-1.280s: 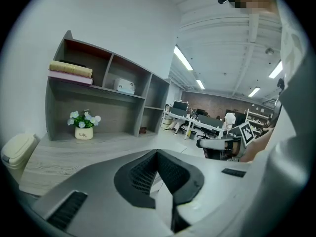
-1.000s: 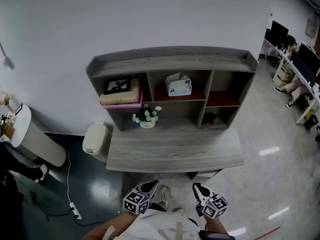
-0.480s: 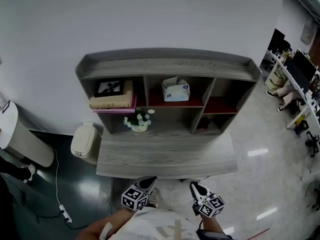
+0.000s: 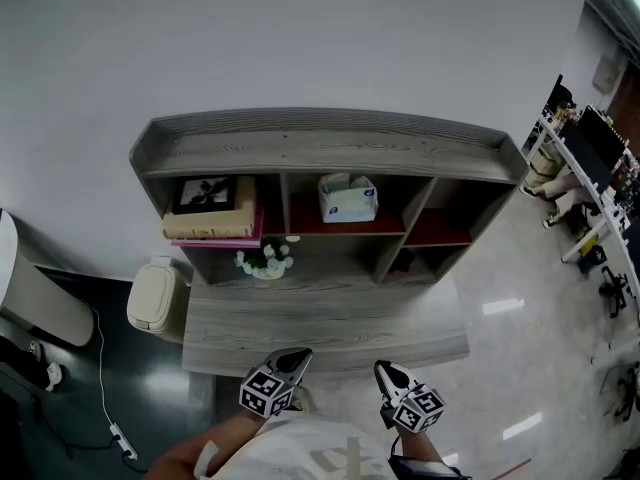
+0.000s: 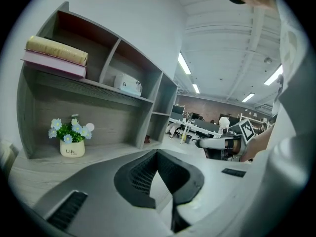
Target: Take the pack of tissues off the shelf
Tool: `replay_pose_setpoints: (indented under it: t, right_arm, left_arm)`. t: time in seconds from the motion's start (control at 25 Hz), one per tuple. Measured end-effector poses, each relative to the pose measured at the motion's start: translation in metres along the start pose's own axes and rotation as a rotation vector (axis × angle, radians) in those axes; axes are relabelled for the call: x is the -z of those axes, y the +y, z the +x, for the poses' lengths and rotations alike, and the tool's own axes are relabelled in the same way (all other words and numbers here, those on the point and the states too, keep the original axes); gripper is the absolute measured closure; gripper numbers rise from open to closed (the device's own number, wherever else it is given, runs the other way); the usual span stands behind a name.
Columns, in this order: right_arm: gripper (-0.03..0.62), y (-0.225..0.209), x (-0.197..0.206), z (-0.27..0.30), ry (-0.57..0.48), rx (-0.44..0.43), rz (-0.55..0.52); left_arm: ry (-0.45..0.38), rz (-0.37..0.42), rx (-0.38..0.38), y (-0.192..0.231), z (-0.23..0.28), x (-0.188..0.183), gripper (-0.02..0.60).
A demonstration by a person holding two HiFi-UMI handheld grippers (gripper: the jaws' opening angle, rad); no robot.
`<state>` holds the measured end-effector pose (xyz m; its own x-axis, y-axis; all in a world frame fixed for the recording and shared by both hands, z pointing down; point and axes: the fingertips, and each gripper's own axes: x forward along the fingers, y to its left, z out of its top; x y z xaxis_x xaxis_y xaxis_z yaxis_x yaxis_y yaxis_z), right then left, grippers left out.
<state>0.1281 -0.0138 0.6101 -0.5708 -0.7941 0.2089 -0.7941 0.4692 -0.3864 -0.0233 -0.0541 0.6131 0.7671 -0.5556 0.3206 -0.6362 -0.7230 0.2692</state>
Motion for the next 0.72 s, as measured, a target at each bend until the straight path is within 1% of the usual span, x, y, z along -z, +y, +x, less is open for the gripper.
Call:
replay_pose_setpoints:
  t: [0.24, 0.4, 0.56, 0.72]
  right_arm:
    - [0.589, -0.011, -0.021, 0.035, -0.014, 0.03, -0.019]
    - [0.588, -0.01, -0.03, 0.057, -0.025, 0.04, -0.029]
    - [0.589, -0.005, -0.037, 0.069, -0.033, 0.044, -0.04]
    - [0.588, -0.002, -0.038, 0.08, -0.015, 0.037, -0.051]
  left_arm:
    - [-0.008, 0.01, 0.023, 0.033, 0.008, -0.018, 0.578]
    - [-0.01, 0.006, 0.035, 0.055, 0.008, -0.026, 0.578]
    - [-0.018, -0.001, 0.046, 0.066, 0.006, -0.033, 0.578]
    - [-0.027, -0.014, 0.05, 0.072, 0.003, -0.036, 0.578]
